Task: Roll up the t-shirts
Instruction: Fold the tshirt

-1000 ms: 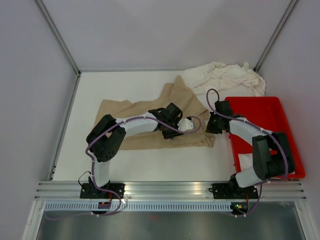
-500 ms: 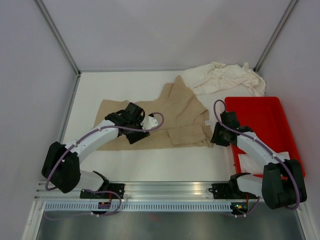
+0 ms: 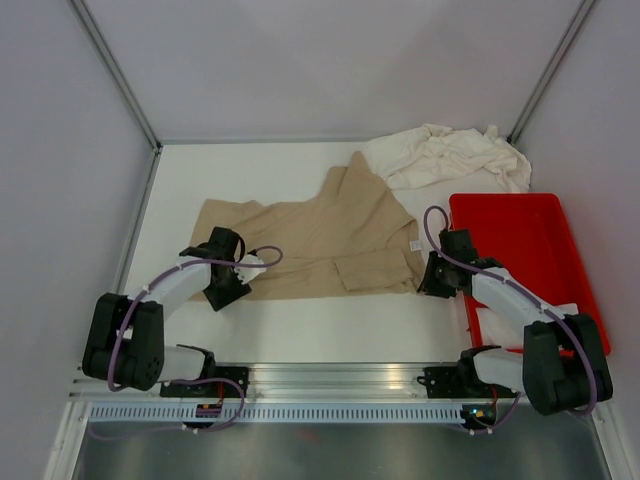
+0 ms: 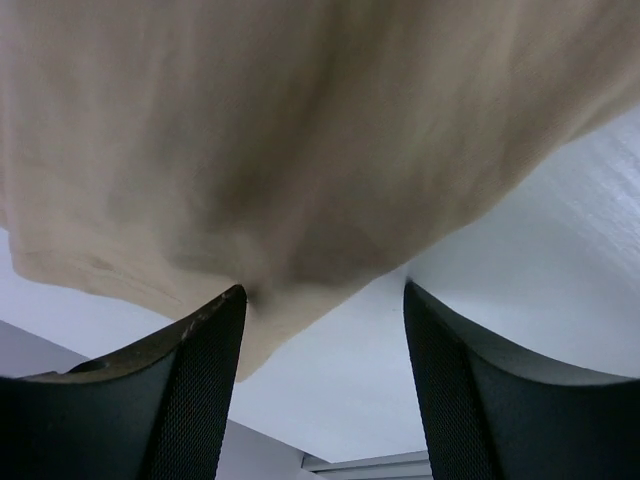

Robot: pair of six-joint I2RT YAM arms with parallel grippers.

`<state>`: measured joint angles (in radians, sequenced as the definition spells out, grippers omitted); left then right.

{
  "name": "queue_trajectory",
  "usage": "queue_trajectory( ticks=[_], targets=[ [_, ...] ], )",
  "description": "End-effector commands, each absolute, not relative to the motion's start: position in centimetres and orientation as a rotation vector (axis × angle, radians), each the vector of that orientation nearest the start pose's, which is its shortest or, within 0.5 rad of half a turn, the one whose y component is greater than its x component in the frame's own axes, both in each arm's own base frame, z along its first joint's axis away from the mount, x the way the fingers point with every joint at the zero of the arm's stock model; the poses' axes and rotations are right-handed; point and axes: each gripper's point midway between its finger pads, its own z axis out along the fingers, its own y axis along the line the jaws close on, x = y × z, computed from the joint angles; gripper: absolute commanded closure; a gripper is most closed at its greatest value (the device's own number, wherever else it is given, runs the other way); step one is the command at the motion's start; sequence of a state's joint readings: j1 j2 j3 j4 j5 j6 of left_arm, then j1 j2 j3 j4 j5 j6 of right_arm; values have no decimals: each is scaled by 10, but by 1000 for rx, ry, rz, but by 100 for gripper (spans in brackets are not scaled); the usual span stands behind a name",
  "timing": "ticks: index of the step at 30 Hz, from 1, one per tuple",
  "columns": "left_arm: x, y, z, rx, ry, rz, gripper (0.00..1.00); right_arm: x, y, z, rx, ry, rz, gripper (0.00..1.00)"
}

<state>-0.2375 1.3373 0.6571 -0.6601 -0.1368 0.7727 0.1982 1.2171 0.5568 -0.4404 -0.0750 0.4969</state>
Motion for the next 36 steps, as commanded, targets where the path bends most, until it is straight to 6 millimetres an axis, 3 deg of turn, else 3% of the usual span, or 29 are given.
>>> queue_trajectory(
  ticks=[1, 3, 4, 6, 8, 14, 23, 24, 25, 27, 28, 29, 33, 36],
  targets=[
    [227, 23, 7, 1437, 2573, 392, 31, 239, 79, 20, 364, 2649, 319, 72],
    [231, 27, 3, 1407, 2582, 401, 33, 239, 78, 19, 369, 2654, 308, 81],
    [232, 27, 1, 1401, 2581, 400, 35, 239, 77, 18, 374, 2658, 299, 91],
    [233, 24, -1, 1384, 2581, 376, 49, 240, 71, 18, 408, 2655, 261, 100],
    [233, 22, 0, 1375, 2577, 362, 69, 238, 66, 17, 451, 2659, 246, 100],
    [227, 25, 0, 1438, 2542, 379, 97, 234, 43, 31, 542, 2606, 160, 100],
    [223, 27, 6, 1504, 2487, 398, 98, 227, 46, 27, 587, 2628, 182, 100],
    [221, 25, 5, 1511, 2482, 374, 93, 228, 47, 28, 589, 2626, 190, 100],
    [220, 24, 8, 1510, 2472, 372, 73, 229, 49, 29, 587, 2622, 207, 96],
    [219, 22, 11, 1504, 2459, 360, 54, 230, 50, 29, 590, 2620, 213, 77],
    [218, 22, 16, 1500, 2453, 361, 46, 231, 51, 30, 594, 2618, 215, 73],
    [219, 22, 22, 1495, 2447, 365, 45, 231, 51, 30, 596, 2620, 216, 68],
    [217, 30, 40, 1489, 2437, 397, 43, 232, 51, 33, 608, 2599, 227, 62],
    [213, 36, 57, 1413, 2499, 288, 42, 232, 51, 37, 610, 2580, 234, 61]
  ],
)
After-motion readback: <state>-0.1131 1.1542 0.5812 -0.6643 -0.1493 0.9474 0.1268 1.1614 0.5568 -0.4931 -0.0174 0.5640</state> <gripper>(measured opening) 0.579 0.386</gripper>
